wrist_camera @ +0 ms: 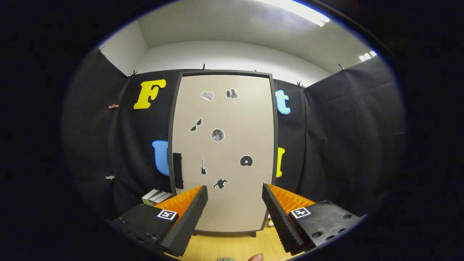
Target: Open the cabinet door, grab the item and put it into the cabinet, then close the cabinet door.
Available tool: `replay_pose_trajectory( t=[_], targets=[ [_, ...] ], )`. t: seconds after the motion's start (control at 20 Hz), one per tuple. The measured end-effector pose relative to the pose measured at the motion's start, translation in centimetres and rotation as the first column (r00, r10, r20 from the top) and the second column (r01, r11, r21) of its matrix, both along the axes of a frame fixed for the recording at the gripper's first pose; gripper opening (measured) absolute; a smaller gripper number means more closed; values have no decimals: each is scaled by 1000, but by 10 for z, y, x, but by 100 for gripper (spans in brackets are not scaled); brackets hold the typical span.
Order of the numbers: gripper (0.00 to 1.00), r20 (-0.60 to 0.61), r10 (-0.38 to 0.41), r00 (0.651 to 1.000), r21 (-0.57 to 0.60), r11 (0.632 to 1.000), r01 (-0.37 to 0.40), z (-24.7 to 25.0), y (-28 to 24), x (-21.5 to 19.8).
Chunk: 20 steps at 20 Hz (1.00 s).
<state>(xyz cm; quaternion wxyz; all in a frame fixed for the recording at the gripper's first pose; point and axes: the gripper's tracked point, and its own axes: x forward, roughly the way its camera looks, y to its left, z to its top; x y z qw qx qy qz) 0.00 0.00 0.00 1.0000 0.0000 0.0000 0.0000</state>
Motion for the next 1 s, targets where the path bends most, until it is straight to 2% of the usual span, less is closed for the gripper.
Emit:
replay_pose_trajectory(
  t=[1.0],
  targets=[
    [97,-5,39,999,32,999,-39,3,25,-5]
  ],
)
